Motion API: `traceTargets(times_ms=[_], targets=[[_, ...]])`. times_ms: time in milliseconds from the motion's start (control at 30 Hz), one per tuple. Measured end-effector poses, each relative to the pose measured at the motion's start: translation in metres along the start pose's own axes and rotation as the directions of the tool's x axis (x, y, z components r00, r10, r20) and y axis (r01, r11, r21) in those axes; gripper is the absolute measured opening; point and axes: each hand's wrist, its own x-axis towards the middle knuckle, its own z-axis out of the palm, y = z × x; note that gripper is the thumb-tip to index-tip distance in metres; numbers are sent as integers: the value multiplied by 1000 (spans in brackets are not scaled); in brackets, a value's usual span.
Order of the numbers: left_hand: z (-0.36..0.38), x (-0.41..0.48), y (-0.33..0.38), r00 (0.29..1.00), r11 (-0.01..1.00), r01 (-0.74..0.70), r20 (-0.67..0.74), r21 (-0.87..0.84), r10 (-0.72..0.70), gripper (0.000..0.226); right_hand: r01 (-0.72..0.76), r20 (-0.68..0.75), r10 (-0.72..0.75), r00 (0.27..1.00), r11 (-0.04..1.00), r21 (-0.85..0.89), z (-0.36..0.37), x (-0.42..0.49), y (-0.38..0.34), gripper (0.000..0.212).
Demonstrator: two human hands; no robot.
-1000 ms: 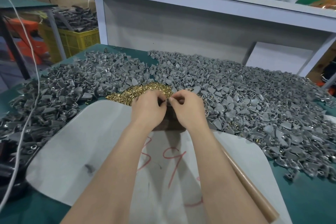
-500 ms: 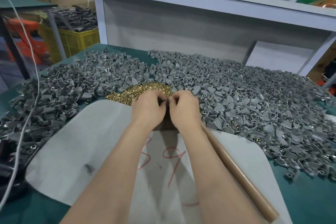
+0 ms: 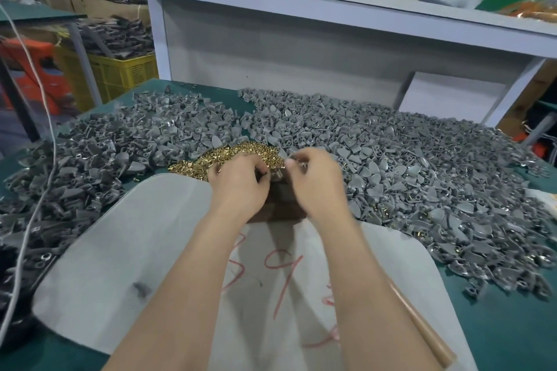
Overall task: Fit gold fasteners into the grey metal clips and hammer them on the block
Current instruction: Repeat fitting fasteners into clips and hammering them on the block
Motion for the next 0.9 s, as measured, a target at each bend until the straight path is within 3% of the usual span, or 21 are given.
traceTargets(times_ms=[33,133,200,367,467,700,800,900], targets=[[-1,0,0,1000,1000,4,7,0,-4,8,-55,17,56,998,996,-75,-12,2,8,28],[-6,-1,2,999,999,32,9,36,-33,10,-146,261,258,930,913,-382,-36,-4,28,38],[-7,-2,3,999,997,38,21,66,-39,10,-153,343,305,888,901,-407,-38,-9,34,41],[-9,-3,5,997,997,47,55,59,-50,10,-113,331,279,901,889,-443,-32,-14,30,22],[-10,-3,4,997,998,47,62,37,-50,12,-115,306,261,915,899,-424,-24,-17,25,8],[-10,-3,4,996,999,50,73,21,-52,11,-151,265,232,936,944,-294,-40,-16,25,34],[-12,-4,4,996,1000,31,85,8,-31,10,-140,169,171,971,973,-182,-51,-14,25,10],[-13,-6,5,997,999,10,83,-42,-7,11,-83,114,88,989,995,-55,-57,-18,18,11]])
